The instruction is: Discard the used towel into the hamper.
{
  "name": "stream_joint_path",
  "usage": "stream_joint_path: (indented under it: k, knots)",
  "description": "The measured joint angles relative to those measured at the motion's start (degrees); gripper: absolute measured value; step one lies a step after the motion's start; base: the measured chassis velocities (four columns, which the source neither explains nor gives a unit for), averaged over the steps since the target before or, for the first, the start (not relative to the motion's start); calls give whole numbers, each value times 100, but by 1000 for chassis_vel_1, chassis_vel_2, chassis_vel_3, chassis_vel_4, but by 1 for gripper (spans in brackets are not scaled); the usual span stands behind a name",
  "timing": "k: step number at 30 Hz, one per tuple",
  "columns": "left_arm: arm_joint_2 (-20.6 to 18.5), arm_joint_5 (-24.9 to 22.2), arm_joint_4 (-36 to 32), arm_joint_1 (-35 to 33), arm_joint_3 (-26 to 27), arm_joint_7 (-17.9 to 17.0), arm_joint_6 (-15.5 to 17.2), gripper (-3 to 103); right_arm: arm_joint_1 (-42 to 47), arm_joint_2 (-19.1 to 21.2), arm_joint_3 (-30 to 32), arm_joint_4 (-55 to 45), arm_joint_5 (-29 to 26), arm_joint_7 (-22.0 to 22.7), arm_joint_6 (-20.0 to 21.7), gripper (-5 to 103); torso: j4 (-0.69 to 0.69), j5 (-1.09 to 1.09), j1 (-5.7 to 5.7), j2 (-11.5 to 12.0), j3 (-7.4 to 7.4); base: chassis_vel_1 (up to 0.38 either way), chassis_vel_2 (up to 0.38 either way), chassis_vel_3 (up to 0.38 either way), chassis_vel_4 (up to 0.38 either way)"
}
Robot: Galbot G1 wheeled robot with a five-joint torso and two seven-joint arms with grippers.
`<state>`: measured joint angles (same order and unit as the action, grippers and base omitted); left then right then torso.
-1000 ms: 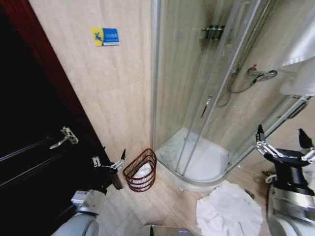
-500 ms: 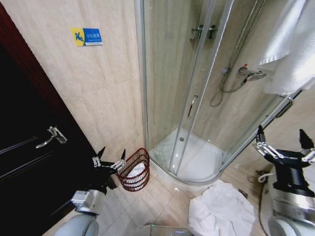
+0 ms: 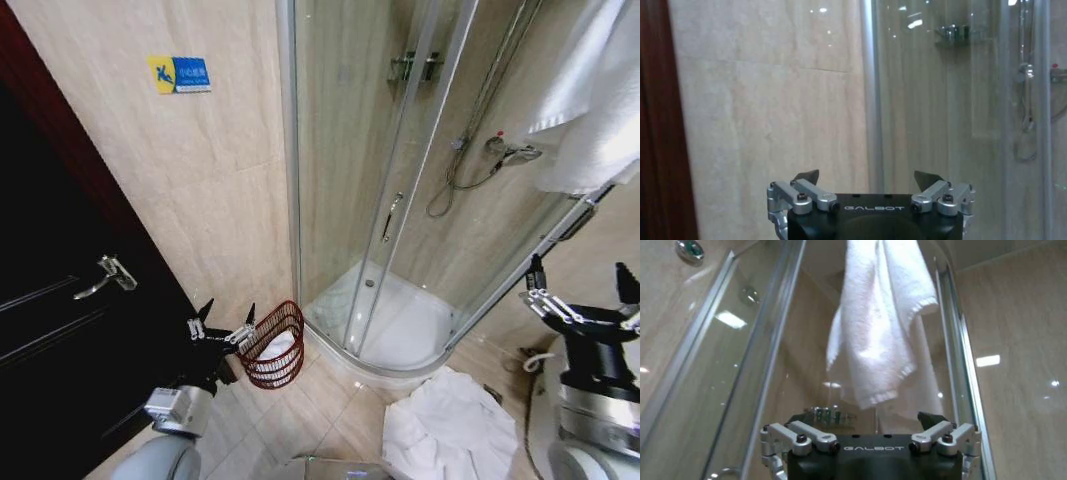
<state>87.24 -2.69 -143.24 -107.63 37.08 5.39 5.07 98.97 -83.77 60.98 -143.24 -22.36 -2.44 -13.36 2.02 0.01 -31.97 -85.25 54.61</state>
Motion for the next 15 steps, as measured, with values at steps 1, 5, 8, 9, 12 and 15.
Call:
stream_joint_path:
  k: [1, 5, 8, 9, 12, 15]
  knots:
    - [0, 0, 0, 0, 0, 0, 0, 94, 0, 0, 0, 0, 0, 0, 0, 100, 0, 0, 0, 0, 0, -161, -159, 177, 155]
    - [1, 0, 0, 0, -1, 0, 0, 94, -59, 6, -56, 0, 26, 1, -55, 100, 1, 2, 0, 0, 0, -150, -168, 155, 157]
    - [1, 0, 0, 0, -2, 1, 0, 94, -154, 97, -10, 0, -54, -33, -108, 100, -2, 4, -2, 1, 1, -101, -112, 92, 58]
    - [1, 0, 0, 0, -2, 1, 0, 94, -189, 160, 35, 0, -108, -52, -111, 100, 0, 3, -2, 0, 1, 0, 0, 0, 0]
    - [-1, 0, 0, 0, 0, 0, 0, 94, -460, 560, 322, 0, -428, -102, -96, 100, 0, -4, 1, 0, 0, 0, 0, 0, 0]
    - [-1, 0, 0, 0, 0, 0, 0, 94, -819, 1103, 753, -2, -823, -103, 2, 100, 1, -1, 1, 0, 0, 49, 40, -48, -6]
